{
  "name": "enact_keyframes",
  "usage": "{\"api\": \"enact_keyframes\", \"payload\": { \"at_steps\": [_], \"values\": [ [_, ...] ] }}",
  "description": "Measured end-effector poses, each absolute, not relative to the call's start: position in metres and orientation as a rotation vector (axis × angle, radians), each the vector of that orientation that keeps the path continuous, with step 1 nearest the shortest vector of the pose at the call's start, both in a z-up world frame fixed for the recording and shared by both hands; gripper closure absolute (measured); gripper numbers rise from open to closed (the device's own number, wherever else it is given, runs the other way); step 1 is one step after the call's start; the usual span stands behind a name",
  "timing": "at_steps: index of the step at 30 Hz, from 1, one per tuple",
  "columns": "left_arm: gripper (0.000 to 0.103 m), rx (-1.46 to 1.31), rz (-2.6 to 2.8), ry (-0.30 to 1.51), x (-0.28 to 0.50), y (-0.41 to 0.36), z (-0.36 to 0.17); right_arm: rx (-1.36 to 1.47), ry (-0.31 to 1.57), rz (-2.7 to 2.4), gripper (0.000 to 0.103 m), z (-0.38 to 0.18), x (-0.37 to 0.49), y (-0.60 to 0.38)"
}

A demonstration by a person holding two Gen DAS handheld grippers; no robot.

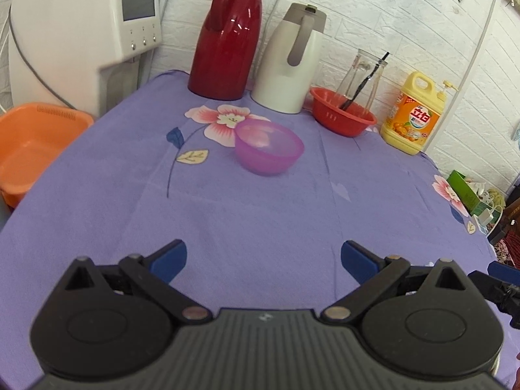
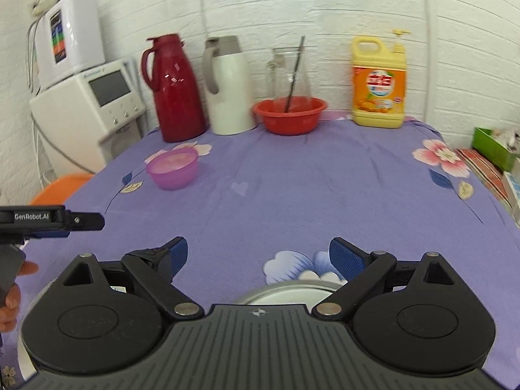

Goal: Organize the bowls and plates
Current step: 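Move the right gripper to the pink plastic bowl rim and close on it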

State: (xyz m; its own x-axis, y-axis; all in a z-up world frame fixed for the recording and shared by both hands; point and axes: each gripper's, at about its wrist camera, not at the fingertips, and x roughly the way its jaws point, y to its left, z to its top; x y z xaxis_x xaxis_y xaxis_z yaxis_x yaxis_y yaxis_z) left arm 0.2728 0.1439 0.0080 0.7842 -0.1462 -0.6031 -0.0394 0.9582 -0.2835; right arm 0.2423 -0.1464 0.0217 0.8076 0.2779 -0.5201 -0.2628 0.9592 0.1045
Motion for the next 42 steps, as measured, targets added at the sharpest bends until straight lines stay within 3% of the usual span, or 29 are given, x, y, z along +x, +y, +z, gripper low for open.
{"api": "enact_keyframes", "payload": {
  "at_steps": [12,20,38,42],
  "values": [
    [0.003,-0.405,0.033,0.625,0.381,0.198,0.044,-0.074,0.615,0.451,0.000,0.053,0.352,-0.077],
    [0.003,-0.342,0.050,0.731,0.452,0.195,0.020,-0.073,0.706,0.442,0.000,0.030,0.429,-0.034],
    [0.004,-0.379,-0.005,0.718,0.471,0.199,-0.017,-0.080,0.785,0.402,0.000,-0.017,0.487,-0.001],
    [0.009,-0.393,-0.036,0.720,0.476,0.194,-0.025,-0.091,0.784,0.403,0.000,-0.018,0.489,0.004]
  ]
}}
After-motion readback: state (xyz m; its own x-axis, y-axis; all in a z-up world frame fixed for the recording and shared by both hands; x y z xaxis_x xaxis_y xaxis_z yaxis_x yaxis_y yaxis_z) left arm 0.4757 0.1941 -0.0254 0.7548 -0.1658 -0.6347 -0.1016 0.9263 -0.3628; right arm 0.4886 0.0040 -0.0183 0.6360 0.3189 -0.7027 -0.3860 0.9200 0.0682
